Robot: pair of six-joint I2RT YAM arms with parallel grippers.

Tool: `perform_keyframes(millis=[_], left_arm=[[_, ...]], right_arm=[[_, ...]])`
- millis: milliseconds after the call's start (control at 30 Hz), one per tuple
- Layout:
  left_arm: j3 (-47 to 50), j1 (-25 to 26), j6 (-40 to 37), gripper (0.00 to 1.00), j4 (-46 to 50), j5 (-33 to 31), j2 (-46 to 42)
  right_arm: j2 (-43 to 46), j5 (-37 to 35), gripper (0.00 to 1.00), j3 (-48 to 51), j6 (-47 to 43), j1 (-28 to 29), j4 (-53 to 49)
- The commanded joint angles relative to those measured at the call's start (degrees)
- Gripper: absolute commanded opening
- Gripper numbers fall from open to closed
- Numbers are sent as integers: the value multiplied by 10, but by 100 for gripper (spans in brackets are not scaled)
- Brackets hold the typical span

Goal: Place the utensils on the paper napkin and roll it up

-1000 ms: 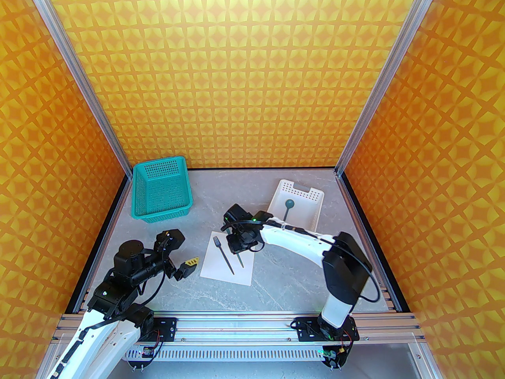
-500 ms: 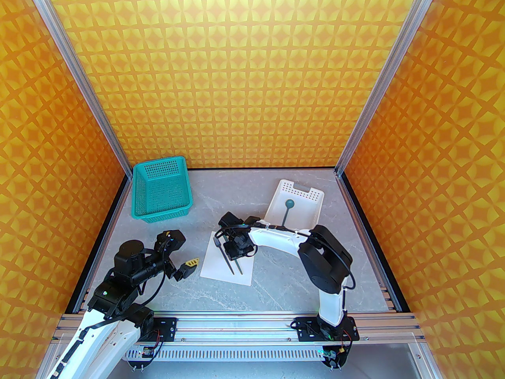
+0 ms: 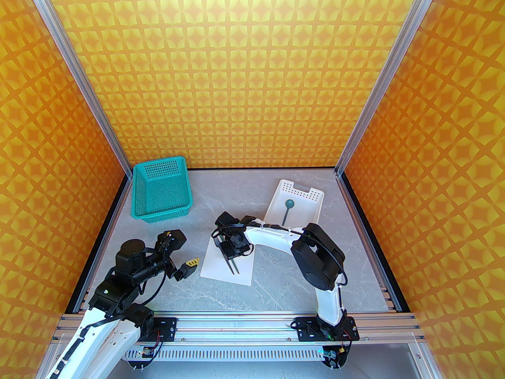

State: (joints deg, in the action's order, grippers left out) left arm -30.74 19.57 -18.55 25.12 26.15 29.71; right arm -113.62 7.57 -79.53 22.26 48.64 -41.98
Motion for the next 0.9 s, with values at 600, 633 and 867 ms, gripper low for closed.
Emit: perform_keyframes(millis=[600,633,867], left_arm=[[4,4,-11,99,8,12,8],[4,4,-11,99,8,12,9],[4,4,-11,99,9,12,10]], right_arm=[[-35,1,19,-29,-10,3,5],[-35,1,19,-30,-9,3,5],[-32,-3,20,-33,-9,3,1]])
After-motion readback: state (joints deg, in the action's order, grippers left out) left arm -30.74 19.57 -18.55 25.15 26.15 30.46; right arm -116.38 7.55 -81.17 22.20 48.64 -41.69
